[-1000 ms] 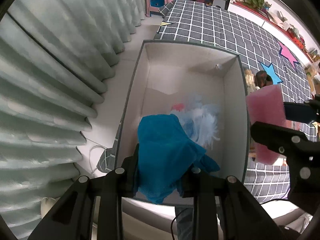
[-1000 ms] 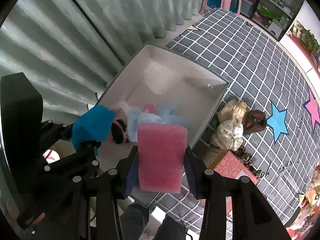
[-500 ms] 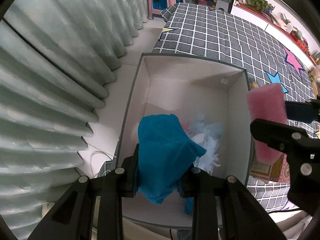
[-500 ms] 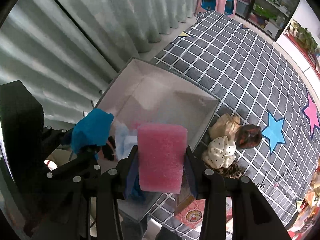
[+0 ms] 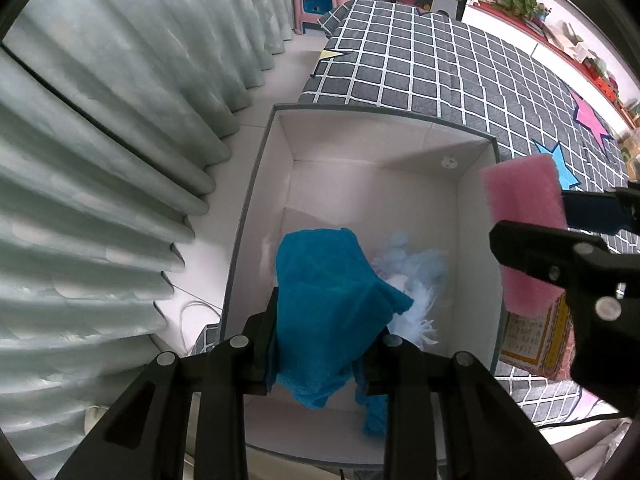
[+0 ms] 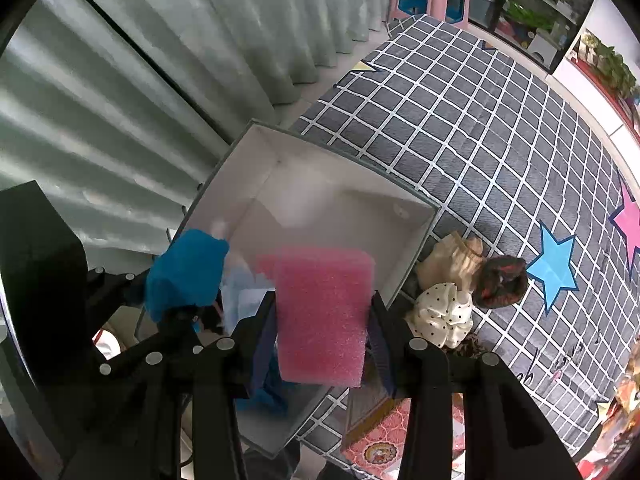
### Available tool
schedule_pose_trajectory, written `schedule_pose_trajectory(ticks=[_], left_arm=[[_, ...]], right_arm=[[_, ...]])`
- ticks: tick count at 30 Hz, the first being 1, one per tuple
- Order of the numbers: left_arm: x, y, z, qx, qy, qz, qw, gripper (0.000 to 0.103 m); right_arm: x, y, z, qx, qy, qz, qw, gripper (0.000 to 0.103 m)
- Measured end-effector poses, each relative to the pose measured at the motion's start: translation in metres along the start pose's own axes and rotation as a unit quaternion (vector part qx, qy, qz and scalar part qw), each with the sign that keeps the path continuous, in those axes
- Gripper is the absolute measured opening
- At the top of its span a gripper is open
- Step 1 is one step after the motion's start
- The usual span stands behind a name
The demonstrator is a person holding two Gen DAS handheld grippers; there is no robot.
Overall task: Organize soft objects
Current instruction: 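Open both tools to drop the cloth and sponge into the box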
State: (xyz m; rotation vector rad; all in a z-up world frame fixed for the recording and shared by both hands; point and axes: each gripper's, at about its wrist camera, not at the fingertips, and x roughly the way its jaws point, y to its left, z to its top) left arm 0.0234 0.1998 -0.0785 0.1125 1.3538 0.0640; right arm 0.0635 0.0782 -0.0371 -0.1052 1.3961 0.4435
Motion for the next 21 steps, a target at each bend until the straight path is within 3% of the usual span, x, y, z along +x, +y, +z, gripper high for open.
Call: schedule_pose_trajectory(ticks=[9,14,15,16,17,21], left_arm=[[0.008,0.0,0.009,-0.021,0.007,-0.018,0.9996,0.037],[0.007,0.001,0.012,-0.033,0.007,-0.036,0.9988,0.062],[0.006,0.001,0.012,-0.034,0.006,-0.039,0.9987,0.067],[0.005,0.001,0.012,-0.036,0.002,-0.043,0.9985,0.076],[0.002,0.001,0.012,-0.038,-0.004,-0.047,0.9981,0.082],[-0.005,0.002,0.012,-0.048,-0.008,-0.065,0.9967,0.086]], right_arm=[[0.014,-0.003,0.009,0.013,0.011,0.017,1.0,0.044],[0.018,-0.004,0.012,0.017,0.013,0.03,0.999,0.046],[0.018,-0.004,0.012,0.018,0.011,0.031,0.999,0.057],[0.016,-0.006,0.012,0.019,0.007,0.031,0.999,0.078],[0.014,-0.007,0.012,0.02,0.004,0.031,0.999,0.086],[0.006,-0.017,0.009,0.031,-0.007,0.031,0.999,0.088]])
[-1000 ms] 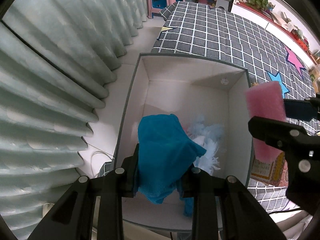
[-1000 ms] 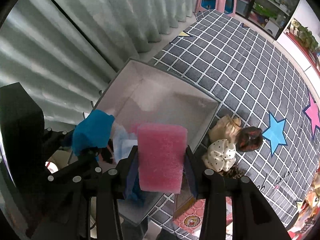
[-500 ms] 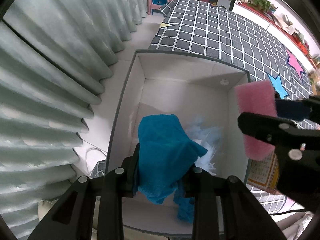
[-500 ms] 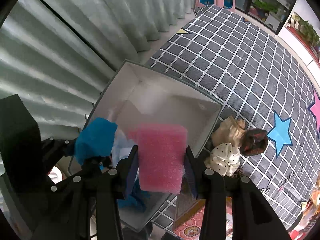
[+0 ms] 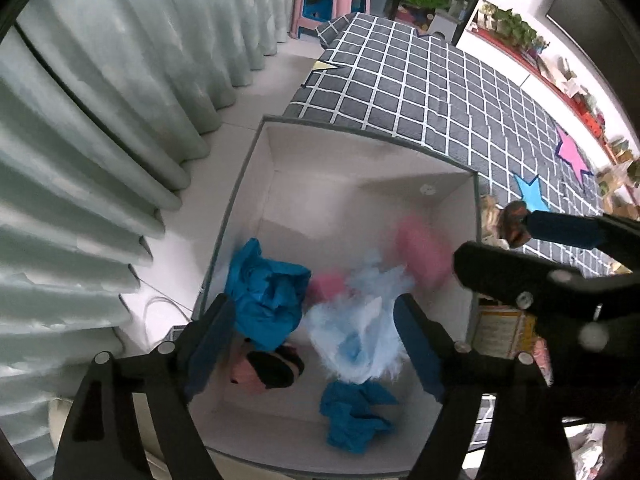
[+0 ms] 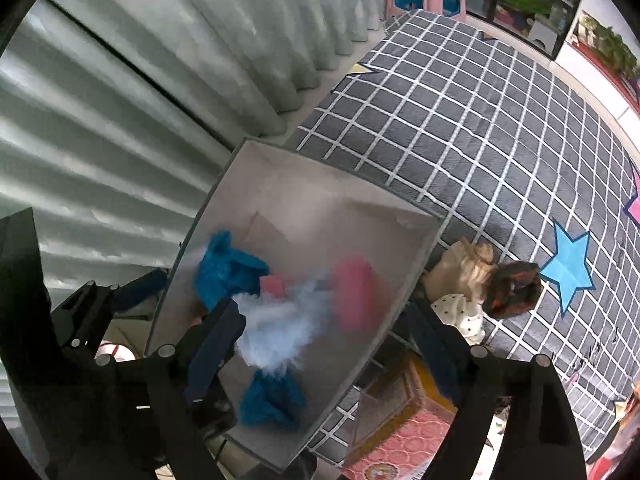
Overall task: Organize soft objects
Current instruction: 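Open both tools to drop the cloth and sponge into the box, then grasp the dark red knit beanie with right tool while left tool moves to the pile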
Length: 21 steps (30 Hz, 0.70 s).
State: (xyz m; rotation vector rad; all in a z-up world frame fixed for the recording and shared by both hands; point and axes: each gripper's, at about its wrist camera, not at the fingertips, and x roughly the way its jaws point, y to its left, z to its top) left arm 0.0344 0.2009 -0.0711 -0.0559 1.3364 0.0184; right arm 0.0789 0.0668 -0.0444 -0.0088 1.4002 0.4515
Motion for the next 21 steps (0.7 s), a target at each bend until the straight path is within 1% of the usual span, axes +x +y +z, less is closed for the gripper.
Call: schedule_pose_trajectory(ticks=[1,4,7,10,13,16,19,21], left_arm=[[0.0,-0.001,0.001,-0.001,0.003,-0.002,1.0,0.09],[-0.002,-0.003,0.003,-0.002,0.011,-0.005,0.9999,0.09],[-0.005,-0.007,0.005,-0.001,0.015,-0.015,0.9998,0.091],[-0.009,-0.015,0.008,0.001,0.014,-0.024,0.9996,0.091],[-0.012,-0.025,0.014,0.002,0.017,-0.046,0.9988,0.091],[-0.016,-0.038,0.018,0.008,0.02,-0.061,0.9979,0.091],[-0.017,-0.05,0.023,0.004,0.032,-0.085,0.9959,0.092],[-0.016,-0.056,0.026,-0.003,0.042,-0.103,0.9938,0.092]], right_arm=[[-0.003,-0.005,-0.001,0.007,-0.003,0.001,1.0,0.088],[-0.013,-0.017,-0.003,0.023,-0.01,-0.001,1.0,0.087],[-0.029,-0.038,-0.006,0.042,-0.023,-0.005,0.999,0.088],[-0.045,-0.066,-0.011,0.071,-0.035,-0.012,0.997,0.088],[-0.056,-0.104,-0.017,0.117,-0.043,-0.017,0.992,0.088],[-0.057,-0.142,-0.028,0.168,-0.038,-0.022,0.985,0.088],[-0.051,-0.168,-0.039,0.204,-0.026,-0.019,0.978,0.088],[-0.044,-0.179,-0.045,0.218,-0.015,-0.013,0.976,0.088]])
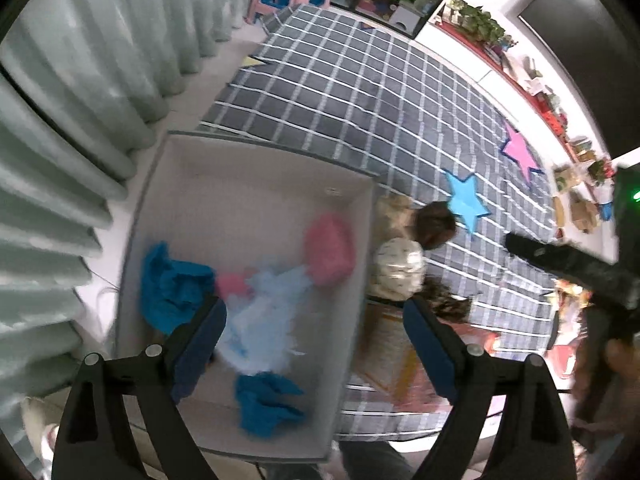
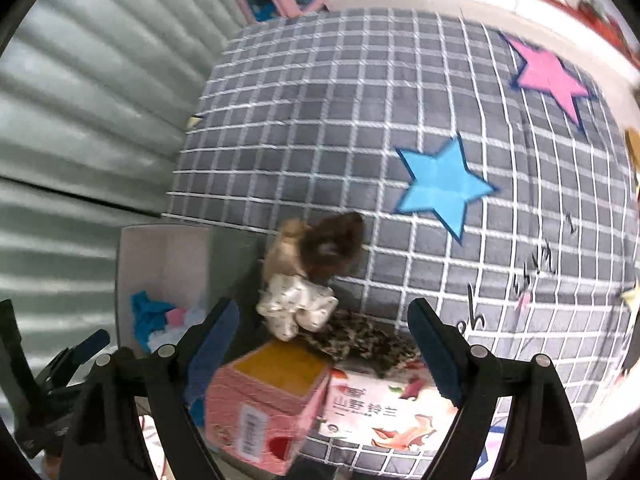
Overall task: Organize soft objects
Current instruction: 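Grasp the dark red knit beanie with right tool while left tool moves to the pile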
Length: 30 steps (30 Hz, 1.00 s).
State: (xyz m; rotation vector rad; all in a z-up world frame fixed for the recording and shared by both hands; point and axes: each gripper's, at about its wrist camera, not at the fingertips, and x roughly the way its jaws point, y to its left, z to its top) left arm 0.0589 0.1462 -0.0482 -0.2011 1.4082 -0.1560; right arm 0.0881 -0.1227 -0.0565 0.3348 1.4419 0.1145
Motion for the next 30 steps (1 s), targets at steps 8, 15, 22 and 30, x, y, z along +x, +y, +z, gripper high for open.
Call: schedule_pose_trajectory(ticks=[8,15,22,30], left_arm=[[0.002,-0.025,0.009,0.005,0.011,-0.008,0.9999,0.092],[0.008,-0.039,0.013,0.006,0.02,0.011,0.9997,0.092],[0.025,-0.067,0.022,0.018,0.037,0.024,0.9988,0.092],[0.046,-0.128,0.033,0.072,0.038,0.023,0.9964,0.092]], right_arm=[[0.054,0.001,0.007,-0.033,0.051,0.004,0.998,0.088],[0.109,0.023,0.031,-0.081,0.069,0.009,0.994,0.087],[0.142,0.027,0.04,-0.122,0.07,-0.023,0.99,0.068],[0.11,-0.068,0.039,-0.046,0.052,-0.008,0.998,0.047]])
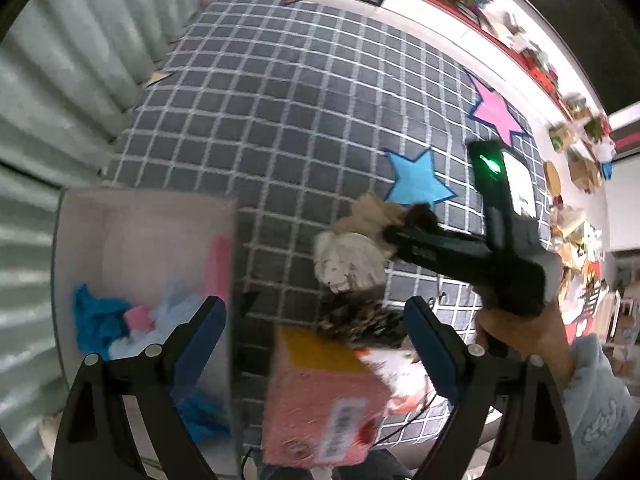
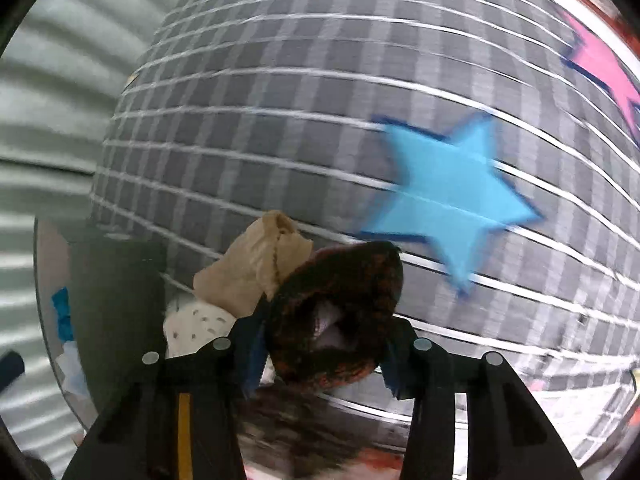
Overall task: Organize soft objects
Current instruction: 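Grasp the dark red knit beanie with right tool while left tool moves to the pile, then grasp the white polka-dot scrunchie with left tool while right tool holds the beanie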
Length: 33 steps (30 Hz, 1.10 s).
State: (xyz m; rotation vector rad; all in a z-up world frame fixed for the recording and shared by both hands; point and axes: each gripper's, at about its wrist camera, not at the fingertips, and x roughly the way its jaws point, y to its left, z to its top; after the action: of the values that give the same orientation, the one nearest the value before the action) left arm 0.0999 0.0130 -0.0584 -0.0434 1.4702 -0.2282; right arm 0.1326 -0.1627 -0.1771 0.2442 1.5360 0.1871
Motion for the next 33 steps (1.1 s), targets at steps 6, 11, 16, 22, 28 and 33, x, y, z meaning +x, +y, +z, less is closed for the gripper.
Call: schedule_pose_trajectory(ticks=[6,11,16,22,28,33], left_arm=[[0.024,-0.05,0.012,0.05,0.017,0.008,0.9986,0.092],[0.049,-0.099,0.01,0.099,0.041,0.01,0.9942,0.092],[0.09,-0.141,-0.005,0.165,0.066,0.056,0.9825,0.092],[0.143,-0.146,-0.004,0.135,0.124,0.074,0.9802,0.092],[0.176,-0.148,-0.005,0.123,0.154,0.09,0.9763,0.092],[0.2,-0.146,-0.004,0.118,0.174,0.109,0.9715,0.092]], right_arm=[[-0.034,-0.099,-0.031,0.085,-0.015,-0.017,0.996,0.048],[-0.063,-0.162,-0.067,0.171,-0.038,-0.02,0.984,0.071],[-0.083,-0.198,-0.091,0.218,-0.058,-0.022,0.974,0.071],[-0.073,-0.209,-0.102,0.221,-0.053,-0.015,0.974,0.071],[-0.053,-0.209,-0.085,0.22,-0.051,-0.027,0.974,0.071],[-0.029,-0.212,-0.07,0.198,-0.032,-0.041,0.979,0.079]])
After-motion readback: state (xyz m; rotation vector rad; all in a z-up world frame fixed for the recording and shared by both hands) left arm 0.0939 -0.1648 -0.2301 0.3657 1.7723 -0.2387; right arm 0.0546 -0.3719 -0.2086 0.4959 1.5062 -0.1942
